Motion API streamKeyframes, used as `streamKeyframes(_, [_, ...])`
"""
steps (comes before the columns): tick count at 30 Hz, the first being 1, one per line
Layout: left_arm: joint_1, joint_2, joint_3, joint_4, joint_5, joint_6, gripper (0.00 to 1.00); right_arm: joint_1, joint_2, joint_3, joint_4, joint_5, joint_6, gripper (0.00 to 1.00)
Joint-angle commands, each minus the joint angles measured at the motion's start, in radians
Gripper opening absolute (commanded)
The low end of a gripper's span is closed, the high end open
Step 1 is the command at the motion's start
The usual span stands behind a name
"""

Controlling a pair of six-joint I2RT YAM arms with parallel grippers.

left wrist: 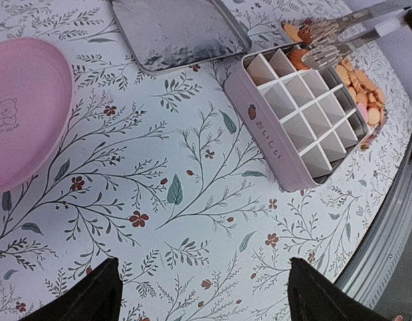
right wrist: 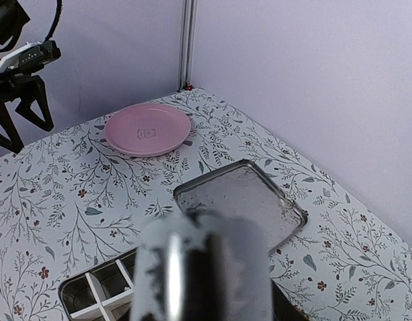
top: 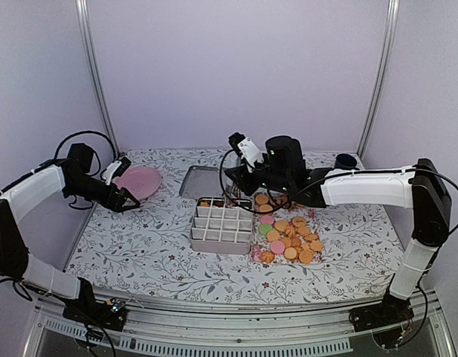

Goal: Pack the cookies
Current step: Place the fake cookies in the empty pocket of the box, then pick up the fake cookies from the plate.

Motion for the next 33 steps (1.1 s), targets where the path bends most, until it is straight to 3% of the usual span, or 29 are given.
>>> streamKeyframes(1, [0.008, -0.018, 0.005, -0.005, 0.0, 0.012, 0.86, -0.007, 0.005, 0.044, 0.027, -0.012, 0.003, 0.39])
streamKeyframes(14, [0.008, -0.018, 0.002, -0.003, 0.0, 0.012, 0.86, -0.023, -0.094, -0.001, 0.026, 0.003, 0.014, 0.39])
streamKeyframes(27, [0.008, -0.008, -0.003, 0.013, 0.007, 0.015, 0.86, -0.032, -0.557, -0.451, -0.097, 0.087, 0.168, 0.4])
streamKeyframes(33, [0.006, 0.001, 0.001, 0.018, 0.006, 0.011, 0.86, -0.029, -0.638, -0.551, -0.148, 0.048, 0.232, 0.4])
